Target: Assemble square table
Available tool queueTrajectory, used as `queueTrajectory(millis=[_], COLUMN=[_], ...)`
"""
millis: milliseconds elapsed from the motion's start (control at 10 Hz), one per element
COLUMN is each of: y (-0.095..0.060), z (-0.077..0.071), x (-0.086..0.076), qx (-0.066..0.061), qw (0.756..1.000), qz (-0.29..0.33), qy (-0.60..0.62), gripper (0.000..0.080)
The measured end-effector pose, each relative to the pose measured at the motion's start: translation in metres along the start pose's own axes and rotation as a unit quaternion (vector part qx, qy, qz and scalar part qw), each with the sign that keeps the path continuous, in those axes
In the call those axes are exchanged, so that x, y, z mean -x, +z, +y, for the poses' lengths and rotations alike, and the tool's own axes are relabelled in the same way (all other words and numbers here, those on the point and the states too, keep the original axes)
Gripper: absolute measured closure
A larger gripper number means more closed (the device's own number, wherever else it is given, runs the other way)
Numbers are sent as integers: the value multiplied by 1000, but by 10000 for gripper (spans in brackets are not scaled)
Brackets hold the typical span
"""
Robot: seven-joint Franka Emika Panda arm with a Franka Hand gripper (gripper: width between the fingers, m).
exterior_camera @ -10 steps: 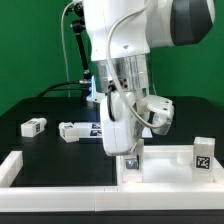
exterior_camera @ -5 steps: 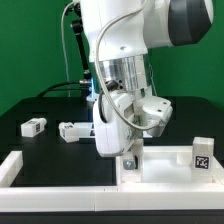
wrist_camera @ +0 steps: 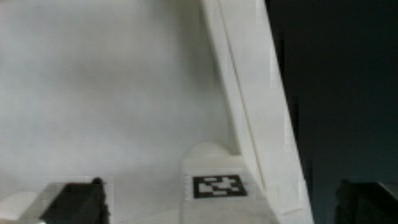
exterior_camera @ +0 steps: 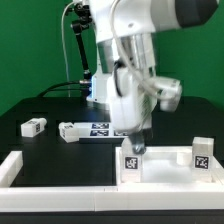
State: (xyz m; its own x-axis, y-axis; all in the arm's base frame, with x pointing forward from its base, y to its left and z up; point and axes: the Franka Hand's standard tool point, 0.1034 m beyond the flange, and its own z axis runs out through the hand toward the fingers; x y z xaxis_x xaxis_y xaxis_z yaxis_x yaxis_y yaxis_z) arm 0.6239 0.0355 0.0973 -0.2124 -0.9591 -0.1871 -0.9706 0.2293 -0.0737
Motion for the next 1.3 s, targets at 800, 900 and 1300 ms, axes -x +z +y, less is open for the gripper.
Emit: queueTrajectory(millis=[800, 900, 1300], y=[3, 5, 28], z=[18, 32, 102], x=[22, 18, 5], qx=[23, 35, 111], qw=[999, 998, 992], qz=[0, -5, 3], qy=[-40, -51, -59], gripper=[150, 150, 150])
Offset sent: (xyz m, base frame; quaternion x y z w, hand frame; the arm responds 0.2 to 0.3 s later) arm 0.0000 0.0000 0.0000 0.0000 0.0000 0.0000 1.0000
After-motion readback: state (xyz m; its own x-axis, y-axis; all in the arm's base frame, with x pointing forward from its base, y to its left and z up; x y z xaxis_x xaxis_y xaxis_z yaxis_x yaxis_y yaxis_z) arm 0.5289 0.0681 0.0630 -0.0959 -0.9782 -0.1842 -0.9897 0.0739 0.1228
